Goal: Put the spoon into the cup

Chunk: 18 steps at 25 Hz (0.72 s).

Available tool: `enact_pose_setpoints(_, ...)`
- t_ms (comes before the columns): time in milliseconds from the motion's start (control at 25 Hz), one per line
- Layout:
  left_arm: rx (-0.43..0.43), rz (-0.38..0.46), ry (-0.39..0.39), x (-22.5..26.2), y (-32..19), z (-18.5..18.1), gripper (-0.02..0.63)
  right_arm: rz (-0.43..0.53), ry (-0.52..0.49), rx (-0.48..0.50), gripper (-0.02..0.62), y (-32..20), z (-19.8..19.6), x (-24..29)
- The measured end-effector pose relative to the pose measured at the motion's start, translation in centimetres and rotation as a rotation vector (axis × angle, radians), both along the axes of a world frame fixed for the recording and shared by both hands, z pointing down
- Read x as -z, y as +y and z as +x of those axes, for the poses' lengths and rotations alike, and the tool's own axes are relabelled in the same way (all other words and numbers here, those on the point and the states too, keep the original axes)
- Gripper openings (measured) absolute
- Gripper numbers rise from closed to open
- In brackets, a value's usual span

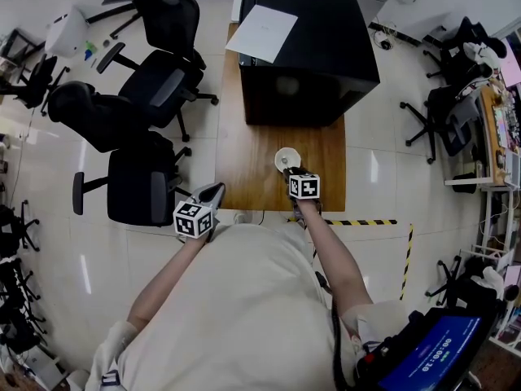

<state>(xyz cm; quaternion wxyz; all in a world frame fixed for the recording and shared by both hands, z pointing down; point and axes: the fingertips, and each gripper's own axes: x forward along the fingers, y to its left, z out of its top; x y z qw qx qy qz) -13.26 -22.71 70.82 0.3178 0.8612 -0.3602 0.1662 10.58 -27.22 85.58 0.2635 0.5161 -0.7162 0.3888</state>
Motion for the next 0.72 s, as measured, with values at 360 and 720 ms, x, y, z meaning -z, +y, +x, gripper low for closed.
enact_pose_setpoints(360, -0.005, -0.008, 0.013, -0.2, 0.1, 0.0, 0.002, -0.012, 0.047, -0.014, 0.147, 0.4, 0.5, -0.4)
enact_pose_setpoints(720, -0.082, -0.046, -0.001, -1.5, 2.4, -1.1, 0.003, 0.101, -0.018, -0.207, 0.195, 3.5, 1.6, 2.3)
